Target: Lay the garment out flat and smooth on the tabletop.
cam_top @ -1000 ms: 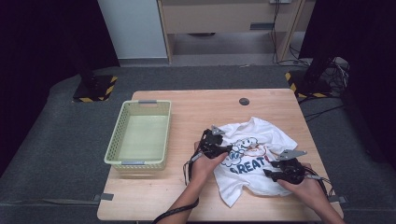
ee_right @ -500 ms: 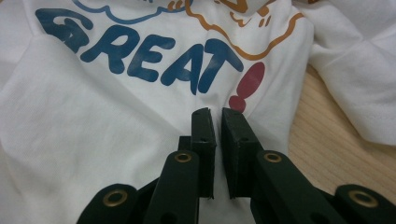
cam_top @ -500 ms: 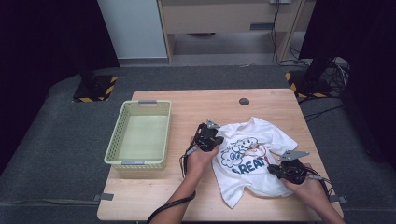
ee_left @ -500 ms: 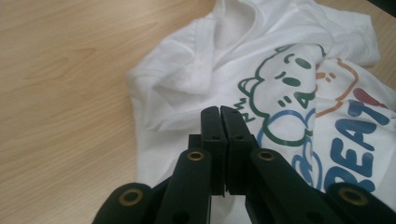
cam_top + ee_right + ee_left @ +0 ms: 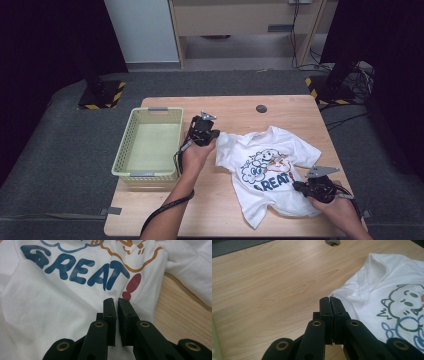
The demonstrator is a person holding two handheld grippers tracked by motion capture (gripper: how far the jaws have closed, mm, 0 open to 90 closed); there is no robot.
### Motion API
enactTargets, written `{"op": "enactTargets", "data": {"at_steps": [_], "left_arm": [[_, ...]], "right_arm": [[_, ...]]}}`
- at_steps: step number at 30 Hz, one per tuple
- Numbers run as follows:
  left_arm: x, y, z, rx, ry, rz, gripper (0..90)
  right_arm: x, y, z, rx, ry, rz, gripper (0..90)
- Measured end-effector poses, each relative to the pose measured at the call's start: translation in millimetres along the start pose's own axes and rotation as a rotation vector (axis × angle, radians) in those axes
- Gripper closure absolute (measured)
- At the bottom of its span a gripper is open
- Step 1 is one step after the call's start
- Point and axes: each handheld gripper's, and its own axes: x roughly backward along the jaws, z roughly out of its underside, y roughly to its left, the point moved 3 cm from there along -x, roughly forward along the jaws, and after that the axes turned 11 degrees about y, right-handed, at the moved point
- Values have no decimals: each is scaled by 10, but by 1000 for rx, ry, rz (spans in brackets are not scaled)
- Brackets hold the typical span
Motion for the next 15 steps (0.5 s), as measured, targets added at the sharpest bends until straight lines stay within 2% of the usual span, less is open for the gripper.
{"op": "enactTargets", "data": {"at_steps": [9, 11, 15], "left_arm": [[129, 272, 8, 40, 12, -36, 896], [145, 325, 11, 48, 15, -46, 896], [143, 431, 15, 87, 16, -47, 895]], "right_arm": [[29, 48, 63, -11, 2, -24, 855], [16, 103, 52, -14, -2, -46, 855], [-54, 289, -38, 26, -3, -69, 848]]}}
